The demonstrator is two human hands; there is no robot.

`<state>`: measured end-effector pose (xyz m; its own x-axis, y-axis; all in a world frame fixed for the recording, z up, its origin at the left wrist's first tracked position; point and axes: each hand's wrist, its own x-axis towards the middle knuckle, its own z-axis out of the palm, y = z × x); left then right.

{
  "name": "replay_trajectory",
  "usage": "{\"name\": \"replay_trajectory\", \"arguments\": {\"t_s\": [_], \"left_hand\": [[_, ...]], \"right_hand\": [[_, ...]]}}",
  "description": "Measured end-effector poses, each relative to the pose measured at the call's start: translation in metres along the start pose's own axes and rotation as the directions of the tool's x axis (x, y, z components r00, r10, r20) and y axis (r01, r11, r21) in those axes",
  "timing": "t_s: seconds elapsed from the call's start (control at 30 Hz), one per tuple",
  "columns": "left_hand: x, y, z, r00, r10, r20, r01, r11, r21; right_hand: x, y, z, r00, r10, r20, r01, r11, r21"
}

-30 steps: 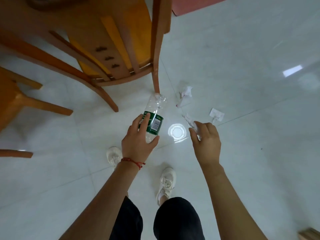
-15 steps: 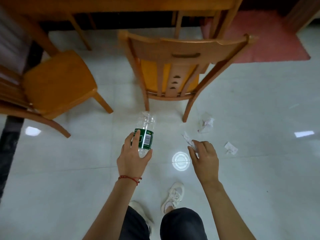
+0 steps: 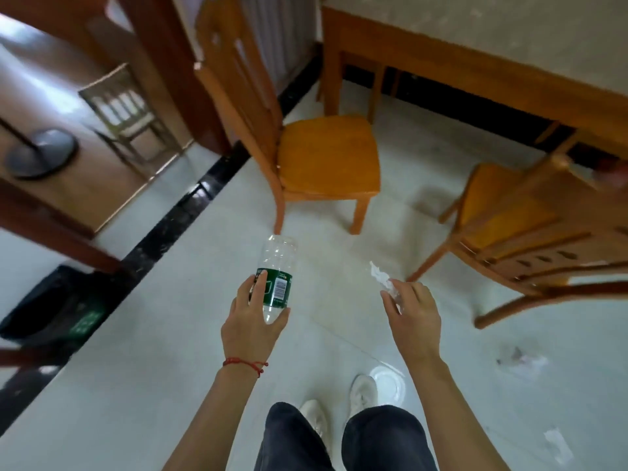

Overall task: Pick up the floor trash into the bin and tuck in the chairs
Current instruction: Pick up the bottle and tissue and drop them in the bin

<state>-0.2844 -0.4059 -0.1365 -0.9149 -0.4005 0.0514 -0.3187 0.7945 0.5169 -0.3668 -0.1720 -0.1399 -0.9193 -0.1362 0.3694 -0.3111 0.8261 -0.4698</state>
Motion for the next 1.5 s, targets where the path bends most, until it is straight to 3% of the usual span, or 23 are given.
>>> {"name": "replay_trajectory", "arguments": {"t_s": [0.13, 0.3, 0.5, 0.67, 0.93, 1.07, 1.37, 1.5], "left_hand": [[-0.009, -0.053, -0.036, 0.971, -0.211, -0.113, 0.212, 0.977, 0.002], [-0.014, -0.097, -0.074, 0.869, -0.414, -0.269, 0.421, 0.906, -0.035], [-0.011, -0.143, -0.111, 0.740, -0.550, -0.389, 0.576, 0.815, -0.057], [-0.017, -0.173, -0.141, 0.616, -0.637, -0.464, 0.682, 0.726, -0.090], [-0.017, -0.257, -0.196, 0.481, -0.686, -0.546, 0.763, 0.634, -0.124], [-0.013, -0.328, -0.230, 0.463, -0.697, -0.548, 0.773, 0.620, -0.135], [0.005, -0.470, -0.310, 0.524, -0.712, -0.467, 0.779, 0.622, -0.074], [0.025, -0.513, -0.320, 0.518, -0.738, -0.434, 0.790, 0.606, -0.089]], "right_hand": [[0.031, -0.061, 0.037, 0.977, -0.195, 0.091, 0.188, 0.979, 0.082], [0.066, -0.137, 0.082, 0.905, -0.375, 0.200, 0.345, 0.923, 0.171], [0.100, -0.217, 0.135, 0.800, -0.536, 0.268, 0.445, 0.831, 0.334], [0.115, -0.280, 0.172, 0.643, -0.715, 0.275, 0.541, 0.679, 0.496], [0.100, -0.392, 0.252, 0.508, -0.809, 0.298, 0.547, 0.569, 0.614], [0.084, -0.460, 0.299, 0.495, -0.811, 0.312, 0.540, 0.568, 0.620], [0.059, -0.607, 0.376, 0.484, -0.790, 0.377, 0.497, 0.602, 0.625], [0.059, -0.645, 0.408, 0.485, -0.778, 0.401, 0.489, 0.621, 0.613]]}}
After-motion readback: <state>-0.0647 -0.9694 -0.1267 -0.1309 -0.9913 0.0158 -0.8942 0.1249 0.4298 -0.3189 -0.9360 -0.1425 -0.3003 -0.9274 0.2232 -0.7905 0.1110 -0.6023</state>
